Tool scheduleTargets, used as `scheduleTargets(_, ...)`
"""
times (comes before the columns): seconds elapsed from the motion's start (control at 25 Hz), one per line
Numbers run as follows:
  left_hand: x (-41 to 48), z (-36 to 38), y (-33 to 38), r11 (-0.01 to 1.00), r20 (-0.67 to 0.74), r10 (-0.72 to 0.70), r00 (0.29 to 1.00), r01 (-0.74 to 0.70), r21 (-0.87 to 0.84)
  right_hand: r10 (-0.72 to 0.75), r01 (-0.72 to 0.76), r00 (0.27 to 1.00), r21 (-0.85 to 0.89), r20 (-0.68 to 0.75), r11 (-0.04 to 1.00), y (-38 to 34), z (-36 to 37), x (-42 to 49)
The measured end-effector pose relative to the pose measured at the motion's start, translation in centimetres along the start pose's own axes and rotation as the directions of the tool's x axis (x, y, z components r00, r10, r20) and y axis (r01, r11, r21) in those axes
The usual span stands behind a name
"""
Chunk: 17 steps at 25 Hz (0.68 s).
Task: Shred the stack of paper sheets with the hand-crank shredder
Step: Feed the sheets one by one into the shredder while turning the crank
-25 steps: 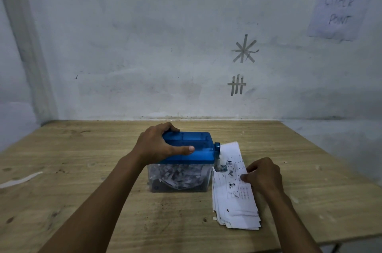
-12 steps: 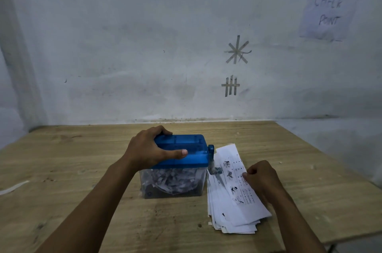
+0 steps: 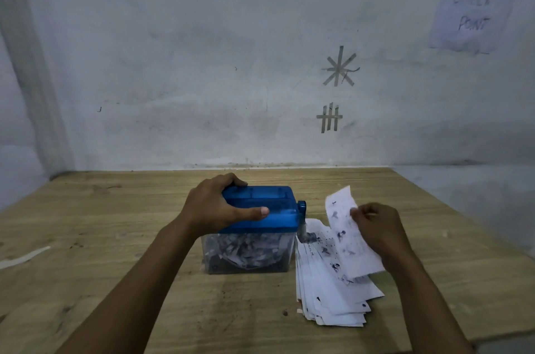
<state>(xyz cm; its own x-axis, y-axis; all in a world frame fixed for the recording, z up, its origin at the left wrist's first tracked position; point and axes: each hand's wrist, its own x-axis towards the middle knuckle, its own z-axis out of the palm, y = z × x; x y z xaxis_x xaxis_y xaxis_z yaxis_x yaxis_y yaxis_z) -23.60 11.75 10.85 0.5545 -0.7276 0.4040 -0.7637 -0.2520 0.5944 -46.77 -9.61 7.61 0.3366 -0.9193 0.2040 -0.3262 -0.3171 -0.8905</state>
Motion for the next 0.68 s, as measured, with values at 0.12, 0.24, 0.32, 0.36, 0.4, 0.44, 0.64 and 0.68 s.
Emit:
scheduleTargets(0.12, -0.2, -0.1, 0.0, 1.0, 0.0, 0.011, 1.0, -0.011, 0.005, -0.129, 0.136, 0.99, 0.138, -0.059, 0.981, -2.5, 0.0, 0.0)
scheduleTargets(0.24, -0.1, -0.1, 0.3, 1.0, 0.018, 0.008, 1.0, -0.008, 0.001, -0.217, 0.232, 0.972, 0.256, -0.087, 0.938, -4.9, 0.6, -0.1)
scheduleTargets(0.32, -0.1, -0.1, 0.4, 1.0, 0.025, -0.005, 1.0, 0.005, -0.006, -0.225, 0.223, 0.974, 0.369, -0.037, 0.902, -6.7, 1.7, 0.3)
scheduleTargets(0.36, -0.1, -0.1, 0.3, 1.0, 0.027, -0.009, 1.0, 0.009, -0.008, -0.224, 0.186, 0.974, 0.456, 0.031, 0.87, -7.6, 2.4, 0.5)
scheduleTargets(0.4, -0.1, -0.1, 0.3, 1.0, 0.028, -0.008, 1.0, 0.008, -0.005, -0.238, 0.141, 0.964, 0.537, 0.115, 0.832, -8.5, 3.2, 0.5)
scheduleTargets(0.44, -0.1, -0.1, 0.2, 1.0, 0.025, -0.002, 1.0, 0.002, -0.004, -0.268, 0.106, 0.945, 0.595, 0.19, 0.797, -9.3, 4.0, 0.4)
scheduleTargets(0.64, 0.0, 0.1, -0.1, 0.979, -0.005, -0.089, 0.996, 0.087, -0.185, -0.396, 0.2, 0.888, 0.579, 0.234, 0.79, -11.7, 7.8, -0.4)
scheduleTargets(0.68, -0.1, 0.2, -0.2, 0.97, -0.011, -0.101, 0.995, 0.096, -0.222, -0.415, 0.216, 0.879, 0.58, 0.236, 0.786, -11.8, 8.3, -0.4)
